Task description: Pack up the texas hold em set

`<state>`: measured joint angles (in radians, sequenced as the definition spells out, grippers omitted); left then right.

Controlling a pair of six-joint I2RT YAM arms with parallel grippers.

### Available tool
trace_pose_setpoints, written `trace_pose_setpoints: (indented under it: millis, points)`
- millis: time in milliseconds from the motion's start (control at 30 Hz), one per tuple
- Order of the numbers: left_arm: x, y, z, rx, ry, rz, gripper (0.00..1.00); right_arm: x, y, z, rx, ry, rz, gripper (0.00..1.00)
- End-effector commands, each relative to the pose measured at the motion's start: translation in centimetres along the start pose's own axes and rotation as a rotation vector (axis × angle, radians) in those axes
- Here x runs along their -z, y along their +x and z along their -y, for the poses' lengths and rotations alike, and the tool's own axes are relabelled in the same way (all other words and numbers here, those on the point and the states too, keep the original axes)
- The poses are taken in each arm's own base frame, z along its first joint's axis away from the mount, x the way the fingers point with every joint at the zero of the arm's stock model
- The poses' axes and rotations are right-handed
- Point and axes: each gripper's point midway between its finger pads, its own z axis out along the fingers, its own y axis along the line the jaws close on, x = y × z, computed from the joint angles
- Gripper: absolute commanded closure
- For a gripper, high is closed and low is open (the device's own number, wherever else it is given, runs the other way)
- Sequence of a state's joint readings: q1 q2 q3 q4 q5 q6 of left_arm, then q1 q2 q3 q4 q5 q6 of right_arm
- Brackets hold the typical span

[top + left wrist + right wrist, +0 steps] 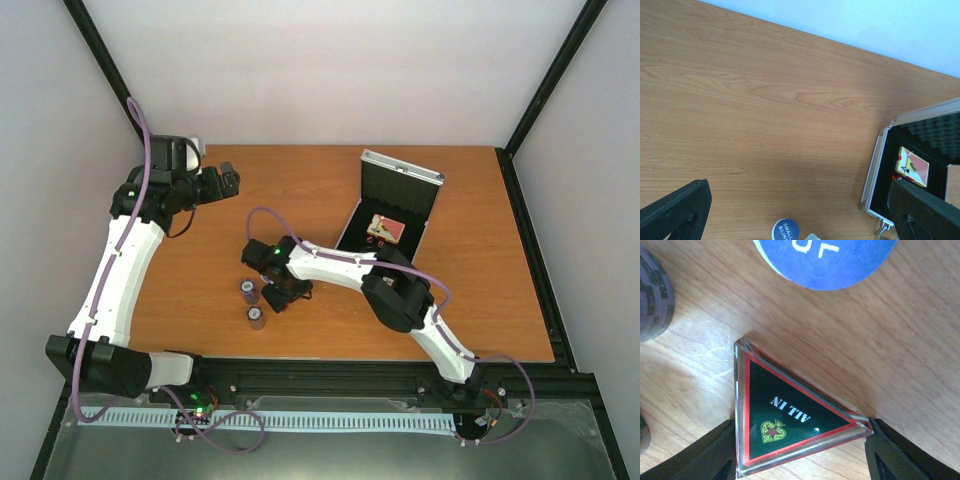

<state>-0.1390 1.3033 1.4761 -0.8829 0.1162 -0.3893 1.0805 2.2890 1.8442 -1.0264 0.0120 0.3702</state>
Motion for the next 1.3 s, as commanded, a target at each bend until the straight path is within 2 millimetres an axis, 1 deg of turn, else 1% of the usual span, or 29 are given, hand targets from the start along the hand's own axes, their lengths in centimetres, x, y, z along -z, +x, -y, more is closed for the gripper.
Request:
trace_pose_setpoints:
  millis: [0, 100, 233, 500, 633, 700, 867, 1067, 1133, 1267]
  points:
    - [0.9, -0.5, 0.0, 0.015, 0.005, 0.028, 0.00, -1.6, 2.4, 1.2, 0.004, 0.056, -0.077, 0.45]
    - [0.9, -0.4, 0.0, 0.015, 0.004, 0.027, 0.00, -0.3, 2.4, 2.0, -0.005, 0.083, -0.056, 0.45]
    - [0.9, -0.3, -0.1, 0.014, 0.001, 0.027, 0.00, 2.0, 1.9, 3.3, -0.023, 0.112, -0.015, 0.45]
    - [0.4, -0.1, -0.1, 0.015, 0.003, 0.018, 0.00, 5.9, 1.1, 7.5, -0.101, 0.163, 0.048, 0.45]
    - [0.2, -0.2, -0.1, 0.012, 0.005, 0.016, 0.00, 7.3, 1.1, 9.1, -0.135, 0.170, 0.072, 0.45]
    - [0.0, -0.1, -0.1, 0.011, 0.002, 0.013, 0.00, 7.8, 1.3, 10.2, -0.152, 0.189, 0.076, 0.44]
    - [-0.3, -0.2, -0.1, 0.009, 0.005, 0.010, 0.00, 8.0, 2.0, 13.6, -0.212, 0.216, 0.074, 0.44]
    - [-0.9, -0.1, -0.2, 0.004, -0.002, -0.004, 0.00, 8.1, 2.5, 18.5, -0.279, 0.239, 0.081, 0.44]
    - [-1.1, -0.1, -0.3, 0.004, -0.005, -0.010, 0.00, 8.2, 2.7, 19.7, -0.295, 0.249, 0.082, 0.44]
    - [-1.6, 0.0, -0.4, 0.005, -0.010, -0.018, 0.00, 8.1, 3.3, 21.7, -0.322, 0.262, 0.079, 0.44]
